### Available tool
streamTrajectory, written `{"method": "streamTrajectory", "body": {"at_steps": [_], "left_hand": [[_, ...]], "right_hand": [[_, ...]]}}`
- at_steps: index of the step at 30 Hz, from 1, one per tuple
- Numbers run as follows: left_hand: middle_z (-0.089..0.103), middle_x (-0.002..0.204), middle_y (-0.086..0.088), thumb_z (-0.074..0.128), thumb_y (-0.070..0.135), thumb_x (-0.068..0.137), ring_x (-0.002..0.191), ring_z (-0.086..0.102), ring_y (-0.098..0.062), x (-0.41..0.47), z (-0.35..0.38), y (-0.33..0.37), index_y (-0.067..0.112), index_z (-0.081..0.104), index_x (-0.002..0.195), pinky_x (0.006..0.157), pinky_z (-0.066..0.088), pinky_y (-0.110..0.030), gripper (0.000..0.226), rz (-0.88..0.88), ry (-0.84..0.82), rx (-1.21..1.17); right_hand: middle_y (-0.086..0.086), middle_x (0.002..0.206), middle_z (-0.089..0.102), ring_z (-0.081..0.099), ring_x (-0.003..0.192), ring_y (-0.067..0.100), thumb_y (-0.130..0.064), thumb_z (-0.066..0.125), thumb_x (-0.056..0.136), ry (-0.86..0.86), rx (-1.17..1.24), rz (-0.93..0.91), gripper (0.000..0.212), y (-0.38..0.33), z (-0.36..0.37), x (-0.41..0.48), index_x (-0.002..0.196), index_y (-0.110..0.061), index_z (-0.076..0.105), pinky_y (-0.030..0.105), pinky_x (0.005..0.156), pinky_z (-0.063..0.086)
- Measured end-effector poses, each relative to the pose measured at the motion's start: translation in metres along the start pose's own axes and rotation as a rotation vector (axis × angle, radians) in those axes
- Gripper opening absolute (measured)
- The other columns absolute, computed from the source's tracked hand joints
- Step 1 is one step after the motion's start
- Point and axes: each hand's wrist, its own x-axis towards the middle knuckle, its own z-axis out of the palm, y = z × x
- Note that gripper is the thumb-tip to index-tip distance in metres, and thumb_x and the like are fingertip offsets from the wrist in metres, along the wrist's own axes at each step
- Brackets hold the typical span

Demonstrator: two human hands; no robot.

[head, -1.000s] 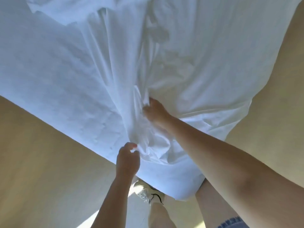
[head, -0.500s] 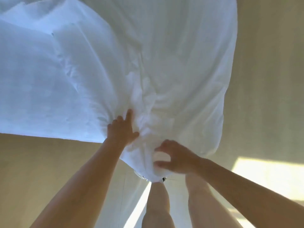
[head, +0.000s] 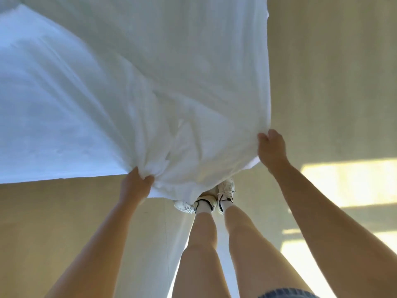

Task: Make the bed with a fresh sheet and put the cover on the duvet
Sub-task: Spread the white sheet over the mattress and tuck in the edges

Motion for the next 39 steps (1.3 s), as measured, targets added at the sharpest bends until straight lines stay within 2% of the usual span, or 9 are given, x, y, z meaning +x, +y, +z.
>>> {"method": "streamTrajectory", "body": {"at_steps": [4, 7, 10, 13, 17, 21, 30, 36, 39], "left_hand": [[0.063, 0.093, -0.019, 0.061, 0.005, 0.085, 0.077, 0.062, -0.032, -0.046, 0.016, -0.066, -0.006, 0.061, 0.11, 0.078, 0.055, -0.045, 0.027, -0.41, -0.062, -0.34], [0.058, 0.087, -0.013, 0.058, 0.001, 0.085, 0.071, 0.056, -0.025, -0.054, 0.016, -0.074, -0.004, 0.061, 0.105, 0.068, 0.054, -0.038, 0.021, -0.415, -0.015, -0.458], [0.06, 0.094, -0.012, 0.062, 0.004, 0.078, 0.079, 0.056, -0.023, -0.064, 0.007, -0.056, 0.008, 0.06, 0.1, 0.064, 0.05, -0.031, 0.022, -0.34, -0.086, -0.509], [0.063, 0.1, -0.002, 0.063, 0.005, 0.079, 0.086, 0.059, -0.016, -0.072, -0.009, -0.051, 0.019, 0.059, 0.1, 0.071, 0.05, -0.031, 0.026, -0.244, -0.23, -0.432], [0.063, 0.104, 0.005, 0.07, 0.022, 0.081, 0.09, 0.059, -0.009, -0.056, -0.039, -0.065, 0.024, 0.054, 0.105, 0.067, 0.045, -0.026, 0.029, -0.059, -0.335, -0.124], [0.056, 0.12, -0.003, 0.063, 0.025, 0.086, 0.102, 0.055, -0.02, -0.016, -0.084, -0.083, 0.017, 0.049, 0.125, 0.086, 0.045, -0.032, 0.042, 0.077, -0.19, 0.047], [0.051, 0.132, -0.009, 0.059, 0.016, 0.087, 0.118, 0.05, -0.024, 0.034, -0.208, -0.122, 0.014, 0.045, 0.131, 0.091, 0.04, -0.031, 0.047, 0.302, -0.088, 0.269], [0.043, 0.137, -0.007, 0.053, 0.018, 0.09, 0.125, 0.04, -0.025, 0.075, -0.282, -0.093, 0.018, 0.034, 0.141, 0.1, 0.035, -0.037, 0.054, 0.514, 0.076, 0.426], [0.036, 0.143, -0.006, 0.053, 0.017, 0.09, 0.13, 0.034, -0.026, 0.11, -0.314, -0.074, 0.019, 0.023, 0.147, 0.101, 0.033, -0.037, 0.065, 0.655, 0.217, 0.633]], "right_hand": [[0.028, 0.117, 0.055, 0.052, 0.108, 0.04, -0.011, 0.039, 0.097, 0.187, -0.022, 0.236, 0.029, 0.046, -0.028, 0.006, 0.113, 0.008, 0.053, 0.035, 0.078, 0.035], [0.019, 0.137, 0.037, 0.035, 0.125, 0.037, -0.018, 0.055, 0.09, 0.169, -0.113, -0.011, 0.05, 0.013, 0.008, -0.017, 0.135, -0.006, 0.039, 0.045, 0.098, 0.031], [0.015, 0.151, 0.021, 0.019, 0.138, 0.031, -0.039, 0.063, 0.085, -0.264, -0.224, -0.515, 0.081, -0.036, 0.067, -0.065, 0.149, -0.017, 0.02, 0.045, 0.107, 0.023], [0.009, 0.154, 0.017, 0.017, 0.14, 0.028, -0.044, 0.071, 0.076, -0.761, -0.23, -0.512, 0.099, -0.083, 0.126, -0.108, 0.151, -0.029, 0.007, 0.048, 0.108, 0.024], [0.008, 0.124, 0.059, 0.056, 0.116, 0.029, -0.018, 0.055, 0.089, -0.925, -0.657, -0.641, 0.037, -0.073, 0.169, -0.15, 0.126, -0.012, 0.054, 0.033, 0.084, 0.044], [0.008, 0.129, 0.055, 0.053, 0.12, 0.026, -0.013, 0.049, 0.091, -0.892, -1.118, -0.406, 0.035, 0.013, 0.163, -0.18, 0.125, -0.01, 0.053, 0.038, 0.099, 0.042], [0.013, 0.14, 0.04, 0.037, 0.128, 0.032, -0.019, 0.056, 0.088, -0.174, -0.154, -0.363, 0.056, -0.12, 0.199, -0.172, 0.141, -0.01, 0.038, 0.041, 0.102, 0.034], [0.009, 0.152, 0.027, 0.025, 0.139, 0.03, -0.055, 0.065, 0.079, -0.239, -0.042, -0.33, 0.098, -0.29, 0.252, -0.115, 0.151, -0.021, 0.008, 0.05, 0.11, 0.024], [0.01, 0.147, 0.037, 0.036, 0.134, 0.03, -0.049, 0.066, 0.082, -0.339, 0.188, -0.243, 0.091, -0.348, 0.265, -0.099, 0.15, -0.018, 0.014, 0.045, 0.108, 0.03]]}}
